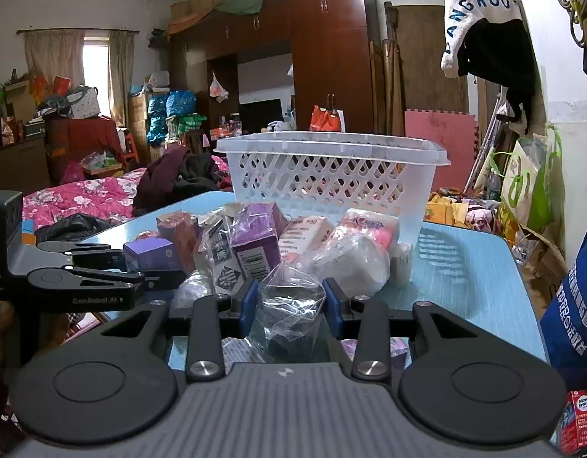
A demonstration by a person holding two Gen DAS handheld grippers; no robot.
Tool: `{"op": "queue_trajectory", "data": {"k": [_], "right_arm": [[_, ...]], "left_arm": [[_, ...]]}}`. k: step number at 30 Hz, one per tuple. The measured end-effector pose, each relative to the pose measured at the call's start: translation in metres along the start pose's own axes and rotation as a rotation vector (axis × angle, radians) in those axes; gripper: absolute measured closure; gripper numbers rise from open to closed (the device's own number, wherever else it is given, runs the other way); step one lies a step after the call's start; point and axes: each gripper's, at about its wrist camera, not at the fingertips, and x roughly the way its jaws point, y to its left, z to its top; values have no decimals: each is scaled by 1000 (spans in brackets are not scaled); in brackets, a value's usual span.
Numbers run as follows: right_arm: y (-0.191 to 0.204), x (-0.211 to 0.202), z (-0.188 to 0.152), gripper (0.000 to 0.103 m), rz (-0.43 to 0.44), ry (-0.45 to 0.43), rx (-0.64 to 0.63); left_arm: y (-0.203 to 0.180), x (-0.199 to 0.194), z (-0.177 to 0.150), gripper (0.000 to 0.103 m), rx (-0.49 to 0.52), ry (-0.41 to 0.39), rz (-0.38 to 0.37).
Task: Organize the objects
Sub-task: 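Lift both held items over the white basket and open both grippers, then grasp the white barcode box with the left gripper while the right gripper grasps the lilac box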
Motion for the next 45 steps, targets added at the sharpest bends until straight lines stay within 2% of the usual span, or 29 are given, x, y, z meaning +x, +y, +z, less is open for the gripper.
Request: {"op": "queue_trajectory", "data": {"k": [5, 9, 13, 16, 19, 21, 24, 28, 30, 31, 32, 34, 38, 41, 43, 45], "right_arm": [[4, -8, 9, 63, 0, -34, -13], [3, -14, 25, 63, 1, -75, -22], [2, -16, 54, 63, 6, -124, -41], [4, -8, 87, 63, -16, -170, -74], [-1, 19, 121, 63, -26, -181, -72], [-9, 48, 141, 63, -39, -165, -63], [-23, 83, 150, 63, -68, -162, -42], [-43, 115, 149, 62, -90, -118, 5], [-45, 125, 145, 59, -93, -93, 0], [-45, 125, 143, 43, -96, -79, -3], [-43, 126, 142, 18, -115, -78, -3], [-38, 115, 142, 4, -159, -122, -23], [-33, 87, 139, 0, -116, -127, -34], [-30, 65, 131, 0, -128, -113, -72], [-28, 47, 118, 0, -127, -120, -88], [-30, 33, 101, 0, -110, -110, -79]], "left_arm": [[-2, -15, 14, 58, 13, -46, -16], [6, -20, 35, 58, -31, -69, -59], [11, -17, 64, 58, -63, -92, -95], [15, -6, 97, 58, -81, -98, -122], [18, 19, 137, 58, -89, -90, -111], [22, 48, 160, 58, -112, -45, -107], [28, 94, 180, 58, -130, 21, -75], [38, 140, 184, 57, -179, 112, -63], [38, 153, 181, 49, -160, 143, -78], [38, 156, 179, 37, -151, 145, -69], [37, 157, 178, 32, -139, 142, -49], [35, 154, 177, 29, -118, 123, -3], [42, 129, 178, 28, -119, 65, 4], [47, 101, 173, 27, -118, 33, -16], [47, 76, 160, 21, -91, 7, -13], [46, 47, 137, 20, -65, -20, -22]]}}
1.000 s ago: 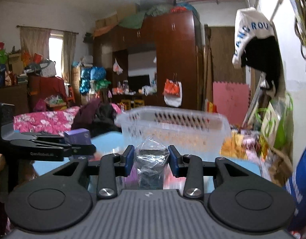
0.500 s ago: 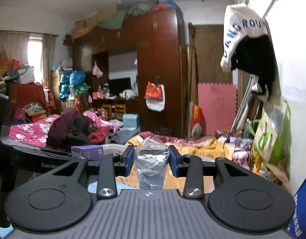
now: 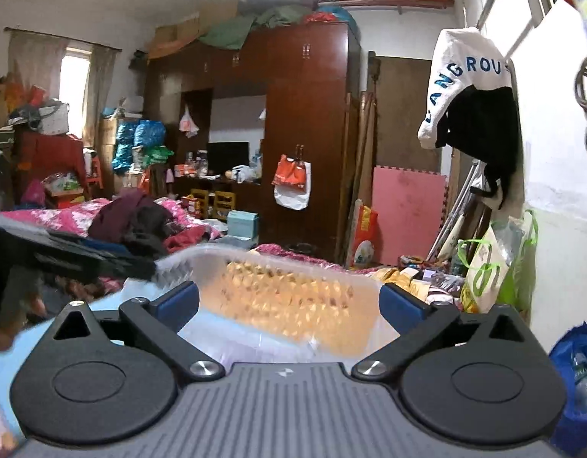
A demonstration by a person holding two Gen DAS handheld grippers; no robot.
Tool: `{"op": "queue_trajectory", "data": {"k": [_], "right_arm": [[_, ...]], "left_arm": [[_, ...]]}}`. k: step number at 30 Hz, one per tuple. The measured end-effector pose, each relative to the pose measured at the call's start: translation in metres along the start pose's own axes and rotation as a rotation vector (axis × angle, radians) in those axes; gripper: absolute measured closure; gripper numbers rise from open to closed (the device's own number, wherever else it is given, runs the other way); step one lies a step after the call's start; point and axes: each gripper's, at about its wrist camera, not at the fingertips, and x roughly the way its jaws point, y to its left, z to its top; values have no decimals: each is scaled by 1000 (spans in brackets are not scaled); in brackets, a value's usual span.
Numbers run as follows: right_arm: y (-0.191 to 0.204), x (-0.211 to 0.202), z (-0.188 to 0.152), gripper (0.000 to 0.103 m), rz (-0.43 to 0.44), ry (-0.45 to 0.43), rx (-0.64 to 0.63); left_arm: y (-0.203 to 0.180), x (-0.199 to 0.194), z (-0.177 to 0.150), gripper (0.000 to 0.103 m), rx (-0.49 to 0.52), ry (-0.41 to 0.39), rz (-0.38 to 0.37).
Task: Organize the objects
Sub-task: 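Grasp the white barcode box with the left gripper while the right gripper grasps the lilac box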
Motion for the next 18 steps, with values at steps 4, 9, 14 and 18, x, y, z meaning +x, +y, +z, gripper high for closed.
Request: {"op": "queue_trajectory", "data": {"k": [4, 9, 14, 18], "right_arm": [[-4, -29, -50, 0, 15, 32, 78], [-7, -57, -96, 0, 18, 38, 126], [-9, -56, -96, 0, 46, 51, 141], [-3, -54, -101, 0, 50, 60, 106]], "left_arm": [[-5, -44, -48, 19, 30, -22, -12], [-15, -77, -97, 19, 46, -34, 6], [-43, -78, -105, 19, 14, -5, -98], [-86, -74, -116, 19, 96, 29, -191]]}}
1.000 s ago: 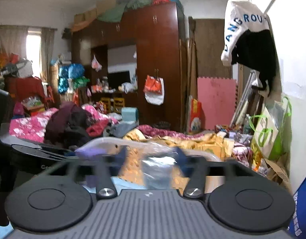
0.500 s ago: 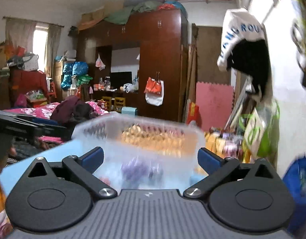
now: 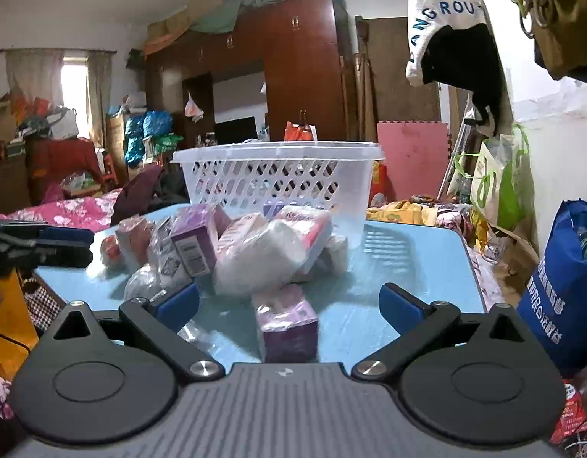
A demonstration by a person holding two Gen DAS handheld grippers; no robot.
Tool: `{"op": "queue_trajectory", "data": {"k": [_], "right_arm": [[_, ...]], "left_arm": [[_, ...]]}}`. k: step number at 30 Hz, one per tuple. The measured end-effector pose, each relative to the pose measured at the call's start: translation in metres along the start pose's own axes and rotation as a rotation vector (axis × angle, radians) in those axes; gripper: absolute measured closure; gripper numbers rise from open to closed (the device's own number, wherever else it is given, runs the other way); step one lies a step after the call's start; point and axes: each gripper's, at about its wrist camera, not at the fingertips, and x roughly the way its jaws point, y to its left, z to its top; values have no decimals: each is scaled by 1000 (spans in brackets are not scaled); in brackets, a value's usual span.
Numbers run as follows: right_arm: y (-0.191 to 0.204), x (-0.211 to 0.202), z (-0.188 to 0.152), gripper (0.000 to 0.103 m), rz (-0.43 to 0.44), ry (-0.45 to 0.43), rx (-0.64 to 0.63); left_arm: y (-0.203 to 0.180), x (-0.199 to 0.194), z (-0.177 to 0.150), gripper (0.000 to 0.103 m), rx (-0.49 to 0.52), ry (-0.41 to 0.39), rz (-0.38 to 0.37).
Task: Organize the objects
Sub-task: 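Grasp the white barcode box with the left gripper while the right gripper grasps the lilac box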
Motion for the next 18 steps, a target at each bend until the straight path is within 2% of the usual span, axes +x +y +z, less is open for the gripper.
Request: {"op": "queue_trajectory", "data": {"k": [7, 12, 14, 16, 18], "right_arm": [[-5, -3, -12, 6, -27, 16, -8], [-3, 1, -21, 12, -29, 39, -7], [-3, 6, -23, 17, -21, 51, -3], [-1, 9, -26, 17, -9, 58, 0], [0, 12, -27, 24, -5, 69, -5]], "left_arm": [[-32, 26, -13, 19, 42, 62, -63], [-34, 49, -25, 20, 57, 125, -27], [-29, 54, -28, 26, 40, 141, -25], [-27, 52, -29, 30, 42, 124, -8], [-26, 48, -30, 30, 46, 114, -12]]}}
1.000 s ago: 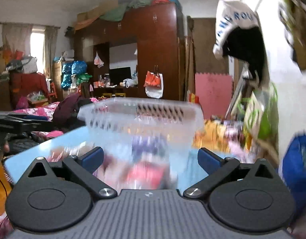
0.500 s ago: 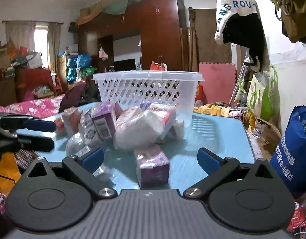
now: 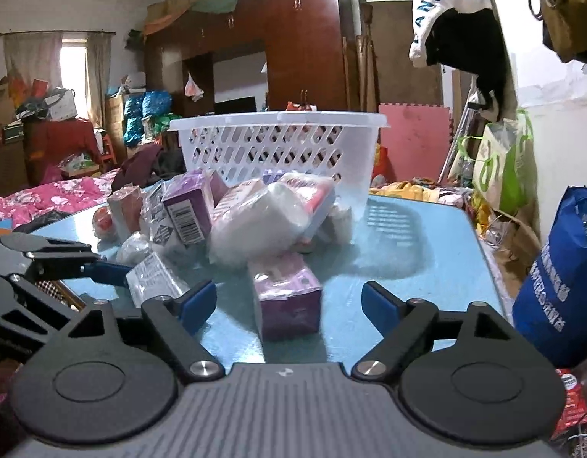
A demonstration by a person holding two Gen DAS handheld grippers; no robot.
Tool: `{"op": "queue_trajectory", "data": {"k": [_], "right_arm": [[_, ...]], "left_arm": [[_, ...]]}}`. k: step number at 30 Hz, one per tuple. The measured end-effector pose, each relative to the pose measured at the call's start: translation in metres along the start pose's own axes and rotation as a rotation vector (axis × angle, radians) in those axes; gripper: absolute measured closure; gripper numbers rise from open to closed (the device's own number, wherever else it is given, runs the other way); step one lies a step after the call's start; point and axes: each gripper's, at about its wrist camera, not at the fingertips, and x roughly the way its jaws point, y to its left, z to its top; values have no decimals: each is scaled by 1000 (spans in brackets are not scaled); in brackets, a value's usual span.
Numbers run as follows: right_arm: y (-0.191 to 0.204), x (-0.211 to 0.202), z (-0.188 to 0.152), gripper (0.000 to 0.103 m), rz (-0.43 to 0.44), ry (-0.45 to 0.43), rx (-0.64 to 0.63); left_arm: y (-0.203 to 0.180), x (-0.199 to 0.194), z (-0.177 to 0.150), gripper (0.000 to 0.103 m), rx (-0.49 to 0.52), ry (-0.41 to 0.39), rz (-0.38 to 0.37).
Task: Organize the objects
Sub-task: 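Grasp the white barcode box with the left gripper while the right gripper grasps the lilac box, then carry both boxes over the white basket and open both grippers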
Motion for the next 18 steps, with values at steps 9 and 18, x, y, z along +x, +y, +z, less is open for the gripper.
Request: {"op": "queue_trajectory", "data": {"k": [9, 18], "right_arm": [[-8, -20, -2, 61, -58, 21, -34], [-15, -21, -1, 61, -82, 18, -20]], "left_arm": [[7, -19, 3, 31, -8, -70, -22], [25, -39, 19, 31, -63, -145, 11]]}}
